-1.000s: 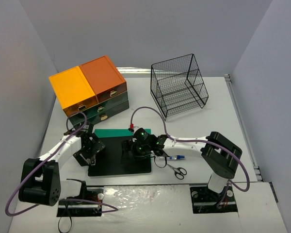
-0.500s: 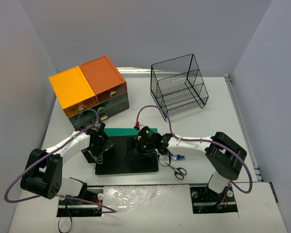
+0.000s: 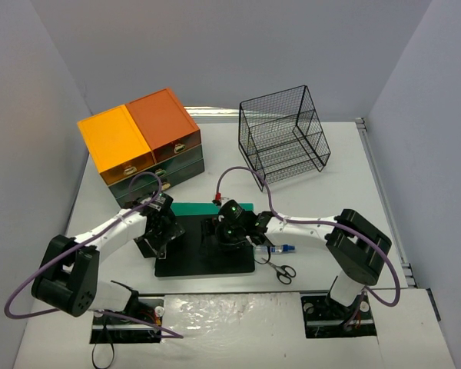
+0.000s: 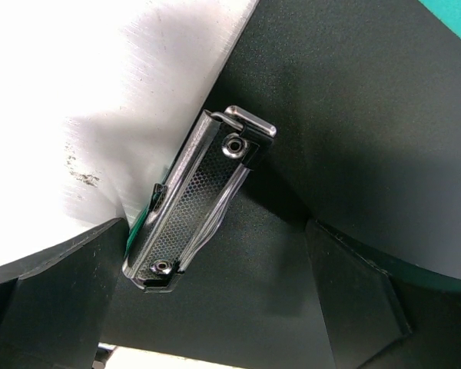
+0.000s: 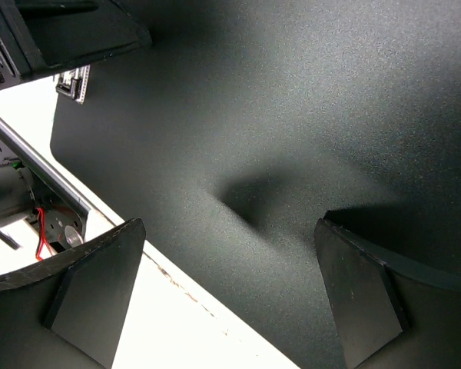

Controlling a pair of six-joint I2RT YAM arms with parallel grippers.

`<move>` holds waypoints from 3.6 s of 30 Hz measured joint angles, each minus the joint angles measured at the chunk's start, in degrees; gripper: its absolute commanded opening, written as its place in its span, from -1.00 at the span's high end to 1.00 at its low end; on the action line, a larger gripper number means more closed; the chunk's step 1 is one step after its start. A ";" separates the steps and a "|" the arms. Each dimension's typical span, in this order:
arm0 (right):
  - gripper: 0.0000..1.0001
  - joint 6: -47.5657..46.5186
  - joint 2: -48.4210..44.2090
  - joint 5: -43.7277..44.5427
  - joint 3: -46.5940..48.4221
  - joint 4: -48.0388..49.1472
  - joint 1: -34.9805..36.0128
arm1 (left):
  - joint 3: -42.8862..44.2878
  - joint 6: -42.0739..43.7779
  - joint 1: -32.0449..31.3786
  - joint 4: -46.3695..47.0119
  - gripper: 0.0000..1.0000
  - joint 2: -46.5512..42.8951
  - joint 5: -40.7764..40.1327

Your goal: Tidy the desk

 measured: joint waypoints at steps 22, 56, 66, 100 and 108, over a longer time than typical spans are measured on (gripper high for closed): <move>-0.79 -0.25 0.09 -0.07 0.00 0.04 0.00 | -1.68 -7.15 -1.58 -10.61 -0.94 -12.44 -1.57; -0.79 0.42 -0.51 0.34 -2.01 3.18 0.07 | 11.40 2.83 -1.95 -18.17 -0.56 0.45 -11.05; -0.78 0.90 -0.52 0.42 -2.10 3.43 0.07 | 6.96 3.49 -2.14 -14.42 -0.56 0.47 -7.34; -0.79 1.74 -1.40 0.83 -3.78 5.53 0.08 | 6.32 6.88 -2.15 -8.95 0.14 4.71 -6.31; -0.78 1.71 -1.40 0.83 -3.78 5.31 0.09 | 0.52 4.92 -2.14 -3.85 0.37 -1.25 -5.06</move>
